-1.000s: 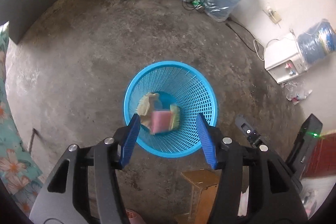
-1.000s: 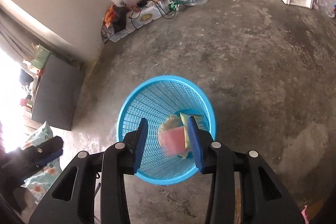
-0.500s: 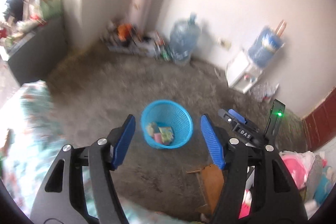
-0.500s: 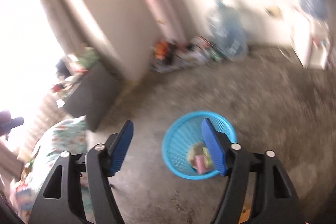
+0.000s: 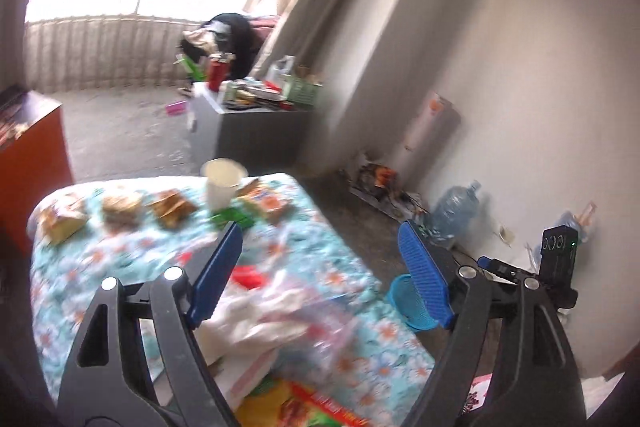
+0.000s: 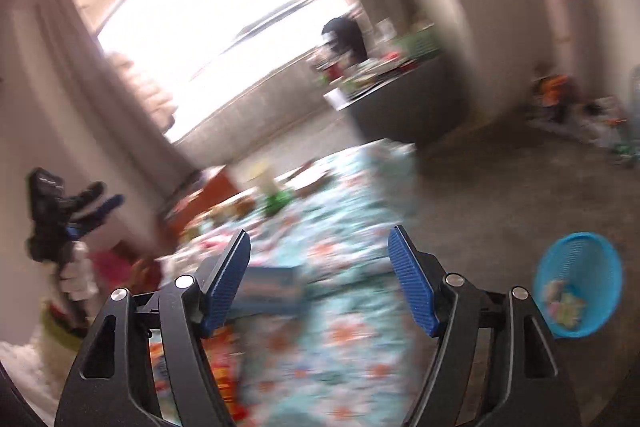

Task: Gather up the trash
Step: 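Move both open tools back to the trash pile on the bed, then grasp the white glove with the left tool while the right tool grasps a clear plastic bag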

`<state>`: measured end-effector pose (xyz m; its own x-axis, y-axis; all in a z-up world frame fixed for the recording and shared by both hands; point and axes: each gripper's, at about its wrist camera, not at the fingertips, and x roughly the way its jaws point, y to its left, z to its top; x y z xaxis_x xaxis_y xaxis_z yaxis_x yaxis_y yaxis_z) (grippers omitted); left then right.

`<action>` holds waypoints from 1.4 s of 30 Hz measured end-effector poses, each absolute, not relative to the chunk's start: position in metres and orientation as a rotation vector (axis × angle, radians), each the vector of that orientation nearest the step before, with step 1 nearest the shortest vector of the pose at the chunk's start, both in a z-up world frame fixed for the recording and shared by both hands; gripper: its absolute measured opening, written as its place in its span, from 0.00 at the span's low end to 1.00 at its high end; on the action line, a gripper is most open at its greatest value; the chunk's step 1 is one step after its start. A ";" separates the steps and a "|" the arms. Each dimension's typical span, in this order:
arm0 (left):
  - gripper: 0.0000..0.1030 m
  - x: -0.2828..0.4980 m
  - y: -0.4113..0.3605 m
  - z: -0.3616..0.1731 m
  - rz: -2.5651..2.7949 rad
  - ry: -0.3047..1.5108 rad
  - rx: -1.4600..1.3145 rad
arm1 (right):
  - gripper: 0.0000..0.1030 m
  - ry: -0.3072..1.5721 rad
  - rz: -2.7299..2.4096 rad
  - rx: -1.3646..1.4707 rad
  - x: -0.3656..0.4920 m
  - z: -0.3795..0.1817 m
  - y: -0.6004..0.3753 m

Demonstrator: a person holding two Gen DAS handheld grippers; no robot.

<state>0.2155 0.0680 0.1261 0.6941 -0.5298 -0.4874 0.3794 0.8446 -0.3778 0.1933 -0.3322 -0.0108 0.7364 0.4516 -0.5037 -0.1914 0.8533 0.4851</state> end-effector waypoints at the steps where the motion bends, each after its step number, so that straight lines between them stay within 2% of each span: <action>1: 0.74 0.211 0.084 0.118 -0.493 0.627 -0.274 | 0.68 0.692 0.416 0.425 0.206 -0.013 -0.310; 8: 0.74 0.193 0.146 0.071 -0.427 0.627 -0.279 | 0.68 0.893 0.521 0.385 0.255 -0.049 -0.215; 15: 0.72 0.218 0.182 0.013 -0.432 0.800 -0.491 | 0.68 1.023 0.469 0.402 0.285 -0.081 -0.201; 23: 0.48 0.255 0.189 -0.037 -0.462 0.943 -0.703 | 0.68 1.062 0.451 0.483 0.290 -0.094 -0.209; 30: 0.28 0.263 0.186 -0.042 -0.458 0.946 -0.710 | 0.67 1.109 0.477 0.578 0.289 -0.113 -0.214; 33: 0.18 0.261 0.184 -0.040 -0.465 0.941 -0.689 | 0.63 1.117 0.490 0.602 0.289 -0.116 -0.212; 42: 0.06 0.256 0.184 -0.036 -0.461 0.913 -0.662 | 0.59 1.143 0.493 0.645 0.290 -0.128 -0.209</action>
<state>0.2557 0.1844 -0.0363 0.5387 -0.6214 -0.5689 0.0883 0.7132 -0.6953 0.2896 -0.2092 -0.1282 0.3441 0.6590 -0.6688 -0.0347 0.7207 0.6924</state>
